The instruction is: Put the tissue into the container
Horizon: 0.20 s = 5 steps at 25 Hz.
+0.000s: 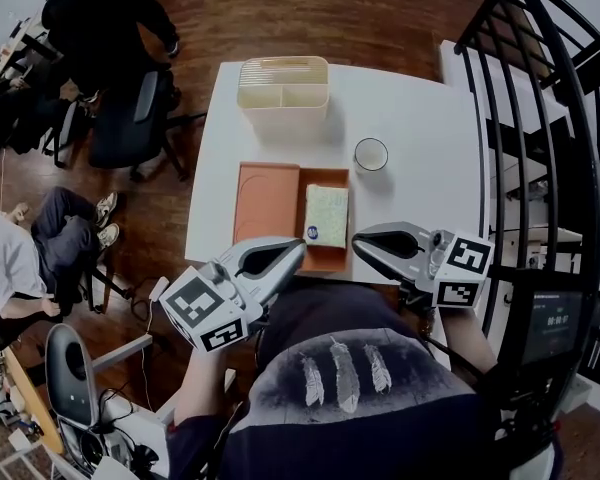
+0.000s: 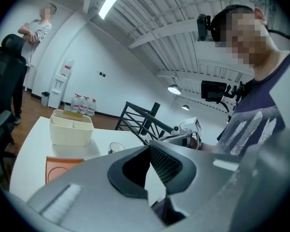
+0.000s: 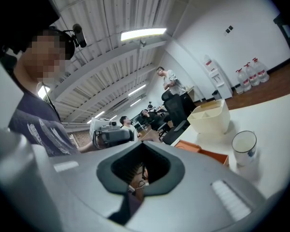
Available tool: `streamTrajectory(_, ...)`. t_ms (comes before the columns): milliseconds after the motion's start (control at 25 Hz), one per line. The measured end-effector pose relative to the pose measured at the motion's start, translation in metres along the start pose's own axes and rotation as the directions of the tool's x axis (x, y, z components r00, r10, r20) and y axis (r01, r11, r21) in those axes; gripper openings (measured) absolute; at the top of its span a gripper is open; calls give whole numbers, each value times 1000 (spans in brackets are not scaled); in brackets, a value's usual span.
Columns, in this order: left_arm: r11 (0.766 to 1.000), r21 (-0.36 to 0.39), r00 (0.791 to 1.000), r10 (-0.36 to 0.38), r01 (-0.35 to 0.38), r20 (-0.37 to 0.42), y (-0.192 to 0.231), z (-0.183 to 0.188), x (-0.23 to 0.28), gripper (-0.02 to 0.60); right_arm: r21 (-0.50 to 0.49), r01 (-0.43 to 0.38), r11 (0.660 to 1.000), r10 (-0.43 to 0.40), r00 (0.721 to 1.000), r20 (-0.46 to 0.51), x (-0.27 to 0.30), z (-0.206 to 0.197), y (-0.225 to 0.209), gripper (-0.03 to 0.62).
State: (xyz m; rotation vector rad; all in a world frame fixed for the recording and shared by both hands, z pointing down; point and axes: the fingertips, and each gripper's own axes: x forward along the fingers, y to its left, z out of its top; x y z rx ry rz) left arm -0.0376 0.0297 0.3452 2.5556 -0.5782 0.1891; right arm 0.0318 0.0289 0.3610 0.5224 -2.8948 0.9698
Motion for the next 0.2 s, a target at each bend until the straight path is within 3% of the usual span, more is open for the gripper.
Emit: streamTrajectory(200, 1000, 7, 1000, 2, -2, -14, -3, -6, 5, 14, 6, 3, 1000, -3, 1000, -1, -3, -5, 0, 3)
